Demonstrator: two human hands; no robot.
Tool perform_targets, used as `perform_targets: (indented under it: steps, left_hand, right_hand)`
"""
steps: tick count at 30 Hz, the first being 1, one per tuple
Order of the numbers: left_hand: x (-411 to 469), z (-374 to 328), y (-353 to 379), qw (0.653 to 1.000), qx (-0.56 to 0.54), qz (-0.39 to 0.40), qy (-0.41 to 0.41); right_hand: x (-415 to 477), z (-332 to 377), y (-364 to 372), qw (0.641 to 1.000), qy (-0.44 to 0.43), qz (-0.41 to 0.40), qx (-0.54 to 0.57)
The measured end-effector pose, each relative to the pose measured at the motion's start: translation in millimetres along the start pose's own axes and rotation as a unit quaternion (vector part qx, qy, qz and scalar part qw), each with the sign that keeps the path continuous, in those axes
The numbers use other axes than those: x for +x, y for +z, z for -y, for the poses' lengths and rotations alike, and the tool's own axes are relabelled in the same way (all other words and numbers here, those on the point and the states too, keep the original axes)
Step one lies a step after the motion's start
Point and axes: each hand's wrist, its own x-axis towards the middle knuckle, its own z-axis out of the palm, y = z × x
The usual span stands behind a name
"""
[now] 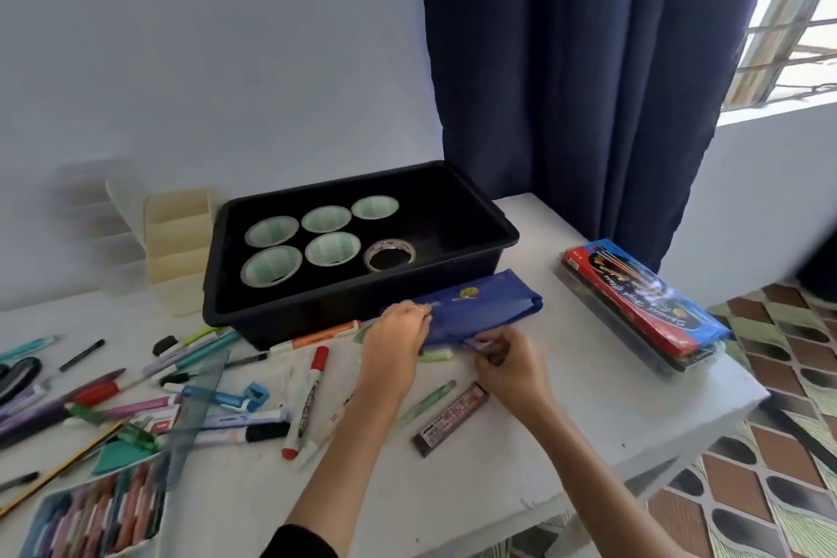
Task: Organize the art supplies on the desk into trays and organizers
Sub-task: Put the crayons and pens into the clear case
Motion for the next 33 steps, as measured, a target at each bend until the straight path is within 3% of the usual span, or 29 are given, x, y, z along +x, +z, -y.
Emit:
perform_targets:
  steps: [4, 11, 17, 22, 25, 28, 33]
  left_hand:
    - [1.2, -9.3, -3.2, 0.995, -0.043, -0.087, 0.022]
    - [-15.6, -8.9, -2.7, 0.989, -0.143, -0.017, 0.007]
    - [-56.3, 15.1, -31.7, 0.981, -0.158, -0.079, -0.078]
    - [-99.4, 42.4, -66.1, 0.947, -0.196, -0.175, -0.184]
    - [-131.6, 67.4, -87.0, 0.933, -0.213, -0.194, -0.216]
    - [-161.0, 97.9, -106.9, 0.938, -0.2, -0.185, -0.215]
    - [-209.4, 147.2, -143.9, 0.958, -0.143, -0.157, -0.194]
  right_hand:
    - [-17.8, -0.4, 2.2, 0.997, -0.06, 0.018, -0.038]
    - [-54.0, 11.1, 27.2, 0.984, -0.14, 0.032, -0.102]
    - [-86.7, 28.7, 50.6, 0.977, -0.179, 0.04, -0.107]
    - [-117.4, 54.8, 75.9, 0.983, -0.173, 0.058, -0.011]
    - [-138.1, 79.9, 93.5, 0.978, -0.123, 0.131, 0.103]
    - [-158.9, 99.5, 116.5, 0.961, -0.095, 0.209, 0.155]
    - [-194.7, 117.8, 156.1, 0.95, -0.107, 0.249, 0.154]
